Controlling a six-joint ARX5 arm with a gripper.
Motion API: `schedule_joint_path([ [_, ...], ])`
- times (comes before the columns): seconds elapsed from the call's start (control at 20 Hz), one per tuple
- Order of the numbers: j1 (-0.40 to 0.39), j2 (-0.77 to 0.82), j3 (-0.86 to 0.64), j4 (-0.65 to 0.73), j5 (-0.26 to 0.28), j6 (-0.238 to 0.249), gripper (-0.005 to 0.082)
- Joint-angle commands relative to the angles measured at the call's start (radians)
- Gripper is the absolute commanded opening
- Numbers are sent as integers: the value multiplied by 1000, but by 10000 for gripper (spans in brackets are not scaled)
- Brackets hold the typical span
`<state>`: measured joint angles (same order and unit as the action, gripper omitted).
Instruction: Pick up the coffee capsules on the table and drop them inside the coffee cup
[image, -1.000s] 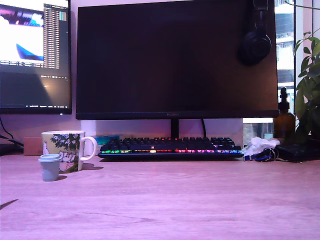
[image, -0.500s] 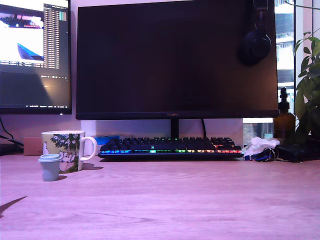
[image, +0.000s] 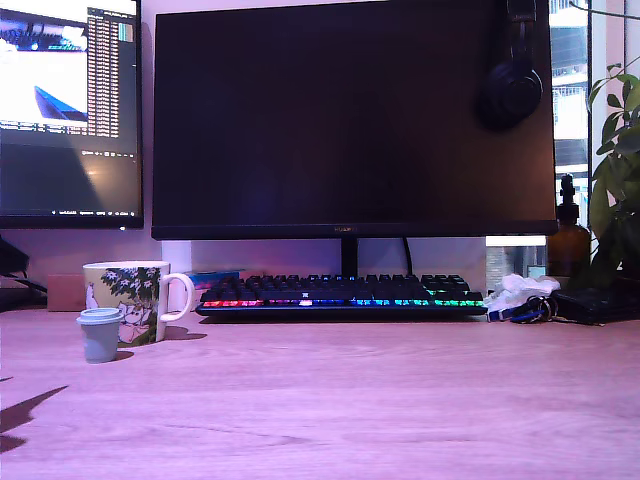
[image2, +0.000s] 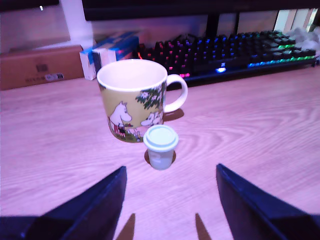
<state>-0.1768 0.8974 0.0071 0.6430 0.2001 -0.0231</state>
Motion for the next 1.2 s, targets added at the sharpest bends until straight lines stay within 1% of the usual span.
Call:
schedule_joint_path([
  [0.0, -5, 66, -13, 77, 0, 5, 519],
  [0.2, -5, 241, -8, 229, -1, 5, 518],
  [0.6, -5, 552, 45, 429, 2, 5, 518],
  [0.8, -5, 646, 82, 466, 20, 8, 517],
  [1.15, -5, 761, 166, 466, 33, 55, 514],
])
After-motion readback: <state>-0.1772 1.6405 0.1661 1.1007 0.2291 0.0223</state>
